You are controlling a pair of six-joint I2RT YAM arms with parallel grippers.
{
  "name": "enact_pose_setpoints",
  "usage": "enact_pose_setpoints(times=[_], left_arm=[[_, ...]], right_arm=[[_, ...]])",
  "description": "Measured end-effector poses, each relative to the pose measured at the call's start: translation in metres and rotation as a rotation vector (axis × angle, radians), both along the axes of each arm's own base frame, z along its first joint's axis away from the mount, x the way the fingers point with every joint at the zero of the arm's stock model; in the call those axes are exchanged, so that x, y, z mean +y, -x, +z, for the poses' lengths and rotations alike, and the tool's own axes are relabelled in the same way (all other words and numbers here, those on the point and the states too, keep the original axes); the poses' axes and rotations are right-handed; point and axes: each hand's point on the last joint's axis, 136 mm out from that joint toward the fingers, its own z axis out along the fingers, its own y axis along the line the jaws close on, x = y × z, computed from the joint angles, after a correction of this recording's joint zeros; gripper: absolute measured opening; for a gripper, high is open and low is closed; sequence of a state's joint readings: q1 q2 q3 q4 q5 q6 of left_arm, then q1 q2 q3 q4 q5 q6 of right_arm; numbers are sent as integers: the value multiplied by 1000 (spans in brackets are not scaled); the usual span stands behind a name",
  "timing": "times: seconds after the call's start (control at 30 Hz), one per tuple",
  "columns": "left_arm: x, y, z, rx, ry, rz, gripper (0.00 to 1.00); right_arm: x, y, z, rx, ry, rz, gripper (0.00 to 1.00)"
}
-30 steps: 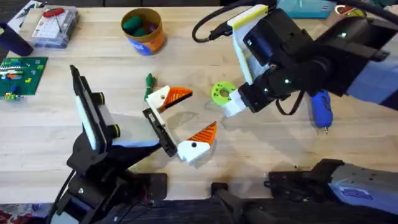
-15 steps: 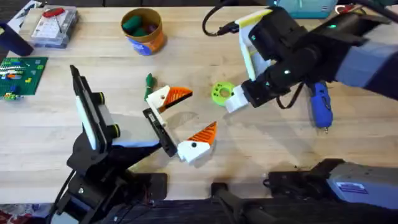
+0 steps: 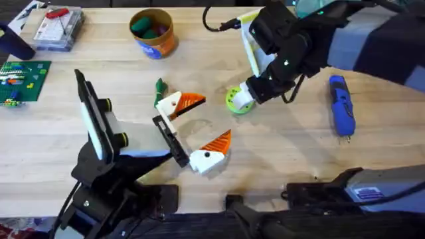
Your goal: Pick up the gripper from the table and insert it into the empty holder that is missing its gripper. Then pick up a screw, insert it into the mounting hole, and use the screwdriver to tighten it. Finally, clean up the table by picking up the vegetable and placing it into the bucket.
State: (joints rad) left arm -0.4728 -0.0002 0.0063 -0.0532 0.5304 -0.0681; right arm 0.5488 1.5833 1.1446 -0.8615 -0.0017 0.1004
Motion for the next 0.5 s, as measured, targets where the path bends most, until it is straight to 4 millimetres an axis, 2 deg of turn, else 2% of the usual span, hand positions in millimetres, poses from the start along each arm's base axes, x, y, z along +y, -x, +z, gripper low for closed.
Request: enact_pose_setpoints(times=[0.27,0.5], left_arm=[[0,0,0,0,0,0,994],[0,0,0,0,0,0,994]], right_arm=[[2,-3,-10,12,8,0,730],[6,-8,-8,-10,-5,4,568]])
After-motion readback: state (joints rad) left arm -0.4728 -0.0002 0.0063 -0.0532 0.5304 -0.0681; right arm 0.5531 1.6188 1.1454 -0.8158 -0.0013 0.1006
